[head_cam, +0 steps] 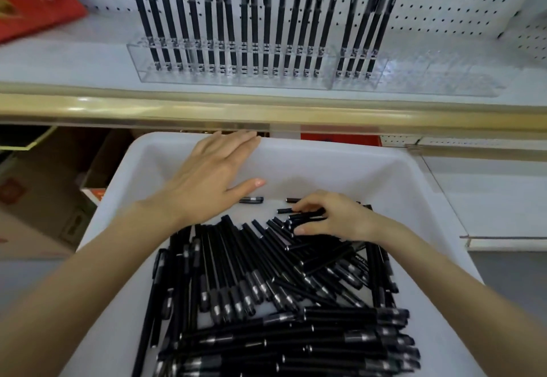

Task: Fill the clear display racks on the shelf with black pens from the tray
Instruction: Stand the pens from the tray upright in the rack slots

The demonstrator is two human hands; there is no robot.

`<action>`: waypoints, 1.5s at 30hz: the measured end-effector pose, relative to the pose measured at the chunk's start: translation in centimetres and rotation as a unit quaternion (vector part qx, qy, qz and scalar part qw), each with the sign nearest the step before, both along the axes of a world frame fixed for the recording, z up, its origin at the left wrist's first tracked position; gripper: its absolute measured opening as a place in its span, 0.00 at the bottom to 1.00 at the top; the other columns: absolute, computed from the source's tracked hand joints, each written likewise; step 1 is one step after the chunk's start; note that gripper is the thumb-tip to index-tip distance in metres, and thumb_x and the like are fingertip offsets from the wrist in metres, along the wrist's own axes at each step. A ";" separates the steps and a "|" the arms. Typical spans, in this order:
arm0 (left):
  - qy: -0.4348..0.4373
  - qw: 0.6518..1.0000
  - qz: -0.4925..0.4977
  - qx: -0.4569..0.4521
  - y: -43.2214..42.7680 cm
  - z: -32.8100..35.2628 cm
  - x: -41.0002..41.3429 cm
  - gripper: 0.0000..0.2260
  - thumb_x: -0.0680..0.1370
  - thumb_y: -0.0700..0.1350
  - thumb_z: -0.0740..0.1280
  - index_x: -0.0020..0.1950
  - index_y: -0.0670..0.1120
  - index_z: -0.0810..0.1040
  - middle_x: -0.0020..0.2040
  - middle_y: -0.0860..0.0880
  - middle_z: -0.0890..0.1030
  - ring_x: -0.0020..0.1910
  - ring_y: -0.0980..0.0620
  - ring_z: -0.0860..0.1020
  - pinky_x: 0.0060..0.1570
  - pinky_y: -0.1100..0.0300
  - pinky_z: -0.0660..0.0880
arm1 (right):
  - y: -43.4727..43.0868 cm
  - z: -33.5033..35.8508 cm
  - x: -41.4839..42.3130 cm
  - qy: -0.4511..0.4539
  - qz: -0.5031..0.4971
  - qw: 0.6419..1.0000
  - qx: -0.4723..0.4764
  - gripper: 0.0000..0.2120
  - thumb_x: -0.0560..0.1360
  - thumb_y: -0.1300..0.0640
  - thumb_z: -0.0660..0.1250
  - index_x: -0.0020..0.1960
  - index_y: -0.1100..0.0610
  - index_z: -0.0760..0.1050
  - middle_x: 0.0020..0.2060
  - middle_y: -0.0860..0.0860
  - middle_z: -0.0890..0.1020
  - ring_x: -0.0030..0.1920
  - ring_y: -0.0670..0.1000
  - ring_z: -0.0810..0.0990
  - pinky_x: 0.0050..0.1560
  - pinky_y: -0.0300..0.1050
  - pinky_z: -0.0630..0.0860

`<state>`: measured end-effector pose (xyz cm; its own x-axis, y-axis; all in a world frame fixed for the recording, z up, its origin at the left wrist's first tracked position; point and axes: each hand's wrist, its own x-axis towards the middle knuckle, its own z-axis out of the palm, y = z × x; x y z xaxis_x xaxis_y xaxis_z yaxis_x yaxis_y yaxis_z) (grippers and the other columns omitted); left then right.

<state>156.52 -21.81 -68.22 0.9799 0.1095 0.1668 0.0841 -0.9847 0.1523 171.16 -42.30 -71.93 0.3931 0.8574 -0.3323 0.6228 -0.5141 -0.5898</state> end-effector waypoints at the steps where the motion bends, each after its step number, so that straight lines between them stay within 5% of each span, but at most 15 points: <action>1: -0.006 1.000 -0.001 0.002 -0.1 -0.1 0.0 0.38 0.75 0.68 0.44 0.79 0.47 0.55 0.78 0.50 0.56 0.77 0.54 0.53 0.73 0.61 0.39 | -0.3 -0.1 0.4 -0.005 -0.002 1.000 -0.009 0.22 0.72 0.47 0.72 0.63 0.53 0.76 0.59 0.46 0.77 0.57 0.42 0.74 0.55 0.28 0.67; 10: -0.023 1.000 0.015 0.002 -0.6 -1.0 -0.1 0.37 0.76 0.67 0.46 0.78 0.46 0.55 0.78 0.50 0.57 0.77 0.55 0.51 0.75 0.55 0.41 | -0.7 -1.0 2.7 -0.057 -0.030 0.997 -0.048 0.12 0.70 0.44 0.73 0.49 0.50 0.79 0.47 0.45 0.81 0.52 0.46 0.79 0.61 0.50 0.73; 25: -0.054 0.998 0.013 -0.009 -0.7 -1.6 -0.4 0.36 0.77 0.66 0.47 0.78 0.45 0.56 0.78 0.50 0.57 0.77 0.55 0.51 0.75 0.57 0.40 | -0.5 -1.0 2.2 0.022 -0.027 0.999 -0.027 0.11 0.70 0.50 0.75 0.39 0.54 0.75 0.36 0.48 0.79 0.37 0.45 0.77 0.42 0.40 0.74; 27: -0.062 0.997 0.009 -0.052 -0.8 -1.3 -0.3 0.36 0.76 0.67 0.47 0.78 0.47 0.58 0.78 0.52 0.57 0.76 0.59 0.50 0.75 0.59 0.39 | -0.4 -0.6 1.9 0.043 -0.041 0.998 0.013 0.11 0.72 0.51 0.73 0.40 0.56 0.74 0.37 0.51 0.80 0.38 0.47 0.78 0.44 0.43 0.75; 30: -0.083 0.952 0.057 -0.288 -1.1 0.5 -0.2 0.31 0.73 0.67 0.53 0.72 0.55 0.69 0.72 0.60 0.66 0.71 0.68 0.58 0.74 0.64 0.47 | -0.2 0.7 1.0 0.153 -0.075 0.978 0.123 0.08 0.75 0.59 0.70 0.41 0.59 0.72 0.33 0.54 0.82 0.34 0.51 0.81 0.41 0.43 0.79; 32: -0.109 0.917 0.049 -0.380 -1.6 1.9 -0.1 0.23 0.72 0.66 0.58 0.63 0.59 0.77 0.62 0.62 0.78 0.63 0.68 0.71 0.69 0.63 0.64 | -0.3 1.9 0.6 0.180 -0.087 0.964 0.173 0.07 0.74 0.63 0.70 0.42 0.61 0.71 0.29 0.53 0.80 0.28 0.49 0.78 0.32 0.39 0.77; 35: -0.089 0.924 0.005 -0.372 -3.1 3.7 0.3 0.14 0.73 0.64 0.66 0.49 0.58 0.82 0.46 0.61 0.84 0.46 0.64 0.81 0.51 0.62 0.77 | -0.3 4.1 0.2 0.167 -0.078 0.958 0.217 0.08 0.71 0.64 0.72 0.41 0.59 0.73 0.27 0.48 0.79 0.24 0.45 0.74 0.27 0.34 0.72; 39: -0.040 0.927 -0.012 -0.373 -4.6 5.0 1.6 0.11 0.72 0.54 0.69 0.44 0.49 0.85 0.36 0.53 0.84 0.34 0.59 0.81 0.40 0.59 0.79 | -0.5 7.2 0.0 0.147 -0.048 0.953 0.262 0.09 0.68 0.61 0.74 0.40 0.57 0.74 0.29 0.46 0.79 0.28 0.44 0.76 0.29 0.36 0.75; 45: -0.041 0.884 -0.001 -0.466 -5.4 6.1 3.7 0.03 0.73 0.43 0.72 0.39 0.49 0.83 0.32 0.49 0.83 0.28 0.56 0.79 0.31 0.64 0.75 | -1.7 10.9 1.8 0.082 -0.028 0.966 0.243 0.13 0.64 0.53 0.74 0.42 0.62 0.78 0.32 0.53 0.82 0.29 0.47 0.78 0.33 0.39 0.77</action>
